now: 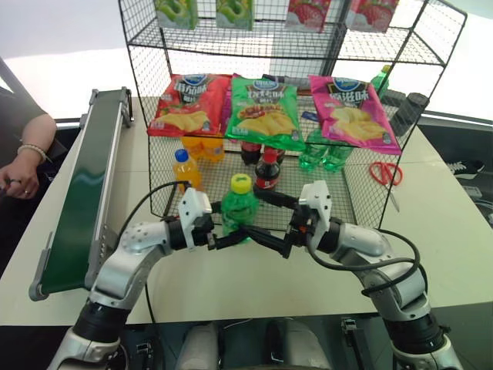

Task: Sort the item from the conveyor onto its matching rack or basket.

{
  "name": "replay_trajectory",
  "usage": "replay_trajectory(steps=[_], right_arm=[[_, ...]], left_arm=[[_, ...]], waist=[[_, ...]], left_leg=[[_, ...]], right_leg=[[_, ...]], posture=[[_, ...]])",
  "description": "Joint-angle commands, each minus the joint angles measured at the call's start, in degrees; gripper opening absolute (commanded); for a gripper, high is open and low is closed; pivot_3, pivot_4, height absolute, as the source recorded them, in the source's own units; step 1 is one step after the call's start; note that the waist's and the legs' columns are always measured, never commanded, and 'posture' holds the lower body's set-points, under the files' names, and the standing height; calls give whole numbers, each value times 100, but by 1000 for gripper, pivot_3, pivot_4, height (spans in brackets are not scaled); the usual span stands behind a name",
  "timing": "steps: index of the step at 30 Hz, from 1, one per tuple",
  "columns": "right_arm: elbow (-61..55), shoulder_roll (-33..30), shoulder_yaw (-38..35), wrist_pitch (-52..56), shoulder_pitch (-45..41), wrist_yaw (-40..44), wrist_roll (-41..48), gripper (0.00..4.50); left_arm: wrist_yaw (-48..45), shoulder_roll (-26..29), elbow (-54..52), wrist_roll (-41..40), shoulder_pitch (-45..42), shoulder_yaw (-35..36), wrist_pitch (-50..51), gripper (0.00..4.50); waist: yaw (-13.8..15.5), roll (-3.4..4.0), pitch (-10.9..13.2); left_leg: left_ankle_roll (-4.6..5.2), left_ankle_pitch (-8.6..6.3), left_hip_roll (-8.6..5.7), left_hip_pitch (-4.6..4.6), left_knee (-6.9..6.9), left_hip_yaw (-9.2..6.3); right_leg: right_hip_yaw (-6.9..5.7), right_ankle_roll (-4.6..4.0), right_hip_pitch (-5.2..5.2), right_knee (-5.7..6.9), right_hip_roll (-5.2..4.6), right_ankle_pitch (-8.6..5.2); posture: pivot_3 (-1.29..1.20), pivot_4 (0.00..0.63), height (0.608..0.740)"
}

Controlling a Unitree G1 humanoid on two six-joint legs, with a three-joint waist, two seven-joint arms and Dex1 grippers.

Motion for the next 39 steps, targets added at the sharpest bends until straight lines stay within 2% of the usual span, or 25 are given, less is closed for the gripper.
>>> replay_trajectory(steps=[1,5,8,10,11,12,13,14,16,22,29,33,39], right_arm=[[-338,5,-48,27,15,-83,86,4500],[-431,-3,-69,112,98,-138,147,4500],[-494,-32,-149,107,189,-156,207,3682],[-534,-61,-185,112,242,-167,218,2977],[-551,-70,-197,105,264,-184,207,2976],[-559,-70,-205,85,282,-215,174,2976],[-535,-48,-237,15,299,-276,109,2976],[-504,-17,-280,-57,314,-336,56,2976],[-382,48,-445,-232,320,-520,-72,2976],[119,117,-991,-824,412,-1078,-584,2976],[1516,494,-1417,-1826,350,-2126,-1526,2976],[2442,689,-1482,-2402,47,-2571,-1959,2976],[3798,983,-1762,-2969,-692,-2886,-1916,2976]], left_arm=[[-320,-70,-27,39,-223,-128,-289,2863],[-417,-198,141,137,-372,-208,-415,2863],[-474,-259,205,164,-422,-197,-418,2863],[-530,-281,226,112,-433,-198,-326,2863],[-548,-293,235,82,-437,-200,-262,2863],[-546,-309,260,54,-450,-197,-169,3363],[-479,-331,339,152,-457,-200,-209,3363],[-408,-339,413,271,-446,-200,-278,4126],[-367,-258,526,371,-345,-154,-271,4462],[55,-58,529,438,82,146,-75,4462],[487,-305,-40,202,339,518,-211,4462],[464,-263,-398,113,528,495,-137,4462],[344,-79,-667,159,726,406,-150,4462]], waist=[[-1,1,0],[4,0,0],[6,1,0],[6,1,0],[7,0,0],[5,0,0],[4,0,0],[5,1,0],[7,0,0],[3,2,0],[8,2,0],[-27,15,5],[-42,30,13]], left_leg=[[0,0,0,1,0,0],[0,0,0,1,1,0],[0,0,0,0,1,-1],[0,0,0,0,1,-1],[0,0,0,0,2,-1],[0,0,0,0,2,-1],[0,0,0,1,2,-1],[0,0,0,1,2,-2],[0,0,0,1,3,-4],[0,0,1,2,2,-3],[-1,1,-2,2,5,0],[-1,1,2,5,2,6],[-2,2,5,15,0,17]], right_leg=[[1,0,0,0,0,0],[1,0,1,0,-1,0],[1,0,1,0,-1,0],[1,0,1,0,-1,0],[1,1,2,0,-1,0],[1,1,2,0,-1,0],[1,1,2,0,-1,0],[1,1,2,1,-1,0],[0,1,4,1,-1,0],[1,1,3,2,0,0],[1,2,6,2,-7,1],[7,1,3,5,-3,1],[17,1,3,11,1,1]], posture=[[0,150,734],[0,150,734],[0,150,734],[0,150,734],[0,150,734],[0,150,734],[0,150,734],[0,150,734],[0,150,734],[0,150,734],[0,150,734],[0,150,734],[0,150,734]])
